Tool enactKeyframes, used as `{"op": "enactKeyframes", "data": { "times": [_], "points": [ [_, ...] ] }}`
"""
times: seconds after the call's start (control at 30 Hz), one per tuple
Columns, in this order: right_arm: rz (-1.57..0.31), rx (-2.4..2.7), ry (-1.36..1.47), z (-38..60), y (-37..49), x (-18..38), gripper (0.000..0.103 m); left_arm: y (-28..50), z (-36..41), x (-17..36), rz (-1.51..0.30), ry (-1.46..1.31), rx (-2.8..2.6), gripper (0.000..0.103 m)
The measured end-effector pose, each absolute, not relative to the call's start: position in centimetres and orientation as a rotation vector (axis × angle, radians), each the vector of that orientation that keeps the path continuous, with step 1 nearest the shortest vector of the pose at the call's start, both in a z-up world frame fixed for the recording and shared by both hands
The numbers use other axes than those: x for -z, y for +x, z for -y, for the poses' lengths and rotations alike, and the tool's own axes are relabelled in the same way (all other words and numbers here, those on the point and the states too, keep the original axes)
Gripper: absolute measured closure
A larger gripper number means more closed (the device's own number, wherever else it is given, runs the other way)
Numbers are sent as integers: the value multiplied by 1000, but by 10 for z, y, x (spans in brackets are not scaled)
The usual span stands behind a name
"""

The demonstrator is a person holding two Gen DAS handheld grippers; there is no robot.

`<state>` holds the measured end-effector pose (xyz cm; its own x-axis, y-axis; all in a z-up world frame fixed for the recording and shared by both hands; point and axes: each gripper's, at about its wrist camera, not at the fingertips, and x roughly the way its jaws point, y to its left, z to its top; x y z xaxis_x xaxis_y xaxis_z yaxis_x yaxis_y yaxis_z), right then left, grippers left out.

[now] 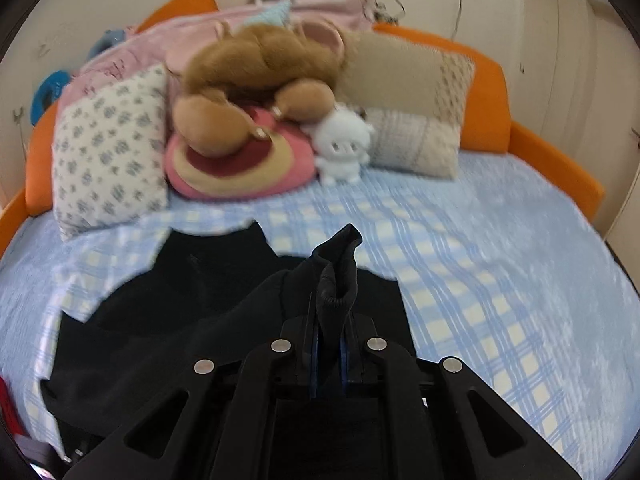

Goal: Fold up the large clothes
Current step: 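Fold the sleeve with the left tool across the body while the right tool pins the jacket, then open the left tool to release the sleeve on the jacket body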

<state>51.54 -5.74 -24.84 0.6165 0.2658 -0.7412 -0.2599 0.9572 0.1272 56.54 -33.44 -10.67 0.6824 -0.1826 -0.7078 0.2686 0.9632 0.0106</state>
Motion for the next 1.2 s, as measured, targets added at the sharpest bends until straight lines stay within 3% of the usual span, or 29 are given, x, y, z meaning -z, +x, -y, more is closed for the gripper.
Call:
{"op": "enactKeyframes", "data": {
  "times": [0.37,0.63,0.73,0.83,0.87,0.9,0.93,0.97,1.07,1.2],
  "points": [
    [-853,-301,2,59,515,249,88,564,387,237,-920,286,217,90],
    [-847,-278,-48,47,509,248,87,553,392,241,-869,361,223,90],
    [-852,-288,-30,52,510,250,87,545,410,246,-858,580,213,88],
    [-847,-270,-69,48,507,249,87,534,417,238,-916,667,225,69],
    [-844,-260,-91,45,505,249,87,530,412,228,-955,600,262,51],
    [-842,-255,-102,44,505,249,87,527,404,215,-991,508,306,41],
    [-840,-251,-110,44,504,249,87,524,396,204,-1031,409,380,18],
    [-841,-252,-109,44,503,249,87,520,391,198,-1062,338,441,9],
    [-844,-261,-92,48,504,249,87,500,371,168,-1124,192,569,9],
    [-842,-251,-115,45,502,249,87,469,343,128,-1060,143,666,9]
  ]
}}
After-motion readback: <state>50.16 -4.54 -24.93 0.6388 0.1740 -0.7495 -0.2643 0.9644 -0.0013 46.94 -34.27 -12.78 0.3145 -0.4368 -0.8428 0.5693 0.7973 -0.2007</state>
